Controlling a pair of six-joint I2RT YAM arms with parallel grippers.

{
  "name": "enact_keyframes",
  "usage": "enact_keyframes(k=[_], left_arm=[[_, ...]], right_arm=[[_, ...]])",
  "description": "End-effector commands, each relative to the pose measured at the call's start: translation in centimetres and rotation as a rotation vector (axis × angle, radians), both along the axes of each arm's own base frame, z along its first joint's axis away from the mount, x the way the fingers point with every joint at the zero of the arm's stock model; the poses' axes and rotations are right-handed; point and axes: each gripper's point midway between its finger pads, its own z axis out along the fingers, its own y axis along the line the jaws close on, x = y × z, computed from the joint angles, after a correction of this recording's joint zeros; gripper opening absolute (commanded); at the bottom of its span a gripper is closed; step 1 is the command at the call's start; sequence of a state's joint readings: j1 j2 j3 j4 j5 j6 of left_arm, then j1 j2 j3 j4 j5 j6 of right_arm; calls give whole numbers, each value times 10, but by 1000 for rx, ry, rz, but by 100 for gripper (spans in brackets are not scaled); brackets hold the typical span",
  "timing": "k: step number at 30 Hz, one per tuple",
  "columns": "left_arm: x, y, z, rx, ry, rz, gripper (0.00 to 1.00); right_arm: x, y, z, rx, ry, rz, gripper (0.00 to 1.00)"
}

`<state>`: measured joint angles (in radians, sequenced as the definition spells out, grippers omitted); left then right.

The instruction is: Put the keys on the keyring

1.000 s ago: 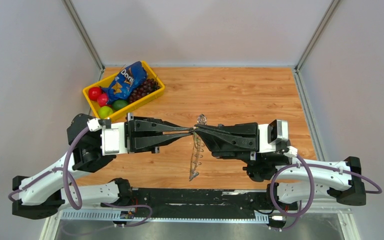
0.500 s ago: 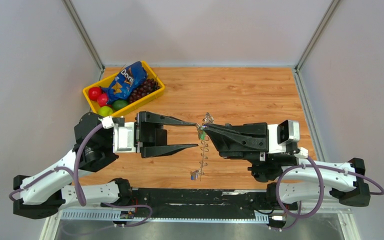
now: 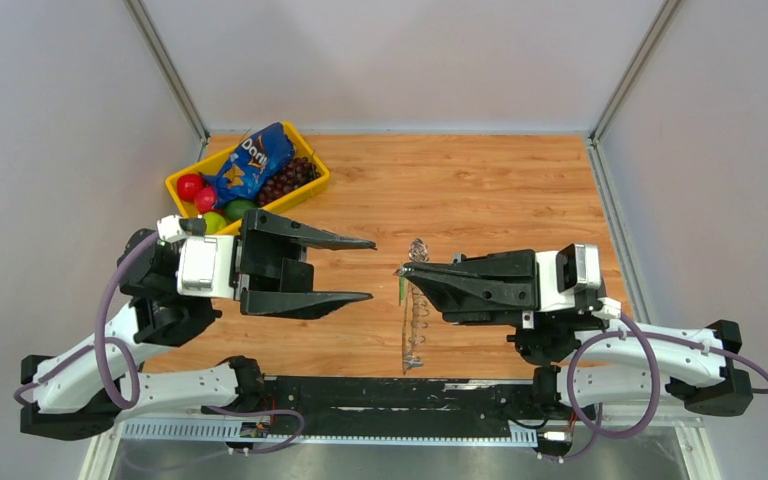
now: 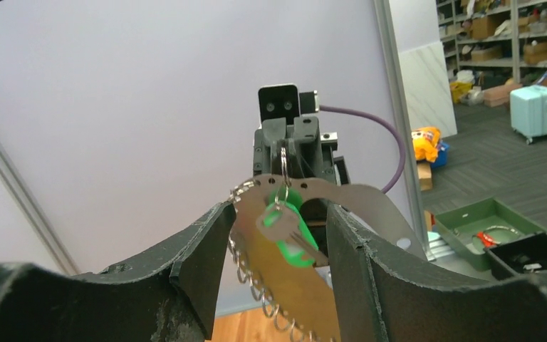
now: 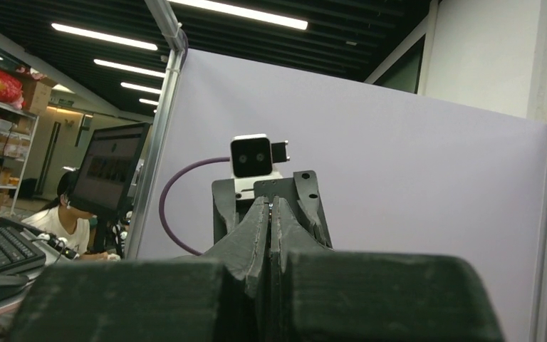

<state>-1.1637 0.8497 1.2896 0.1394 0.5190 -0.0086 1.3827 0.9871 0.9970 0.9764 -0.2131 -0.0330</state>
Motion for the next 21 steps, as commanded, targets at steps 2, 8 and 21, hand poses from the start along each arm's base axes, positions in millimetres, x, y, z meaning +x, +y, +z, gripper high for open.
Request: enact_keyframes(k=[2, 8, 21], left_arm=[[-12, 6, 26, -79, 46, -88, 61], [-13, -2, 23, -63, 61, -119, 58], [-16, -4, 19, -50, 57, -143, 45]], right_arm=[[-16, -11, 16, 18, -71, 41, 0], [-20, -10, 16, 29, -89, 52, 0], [-19, -5, 18, 43, -95, 50, 0]])
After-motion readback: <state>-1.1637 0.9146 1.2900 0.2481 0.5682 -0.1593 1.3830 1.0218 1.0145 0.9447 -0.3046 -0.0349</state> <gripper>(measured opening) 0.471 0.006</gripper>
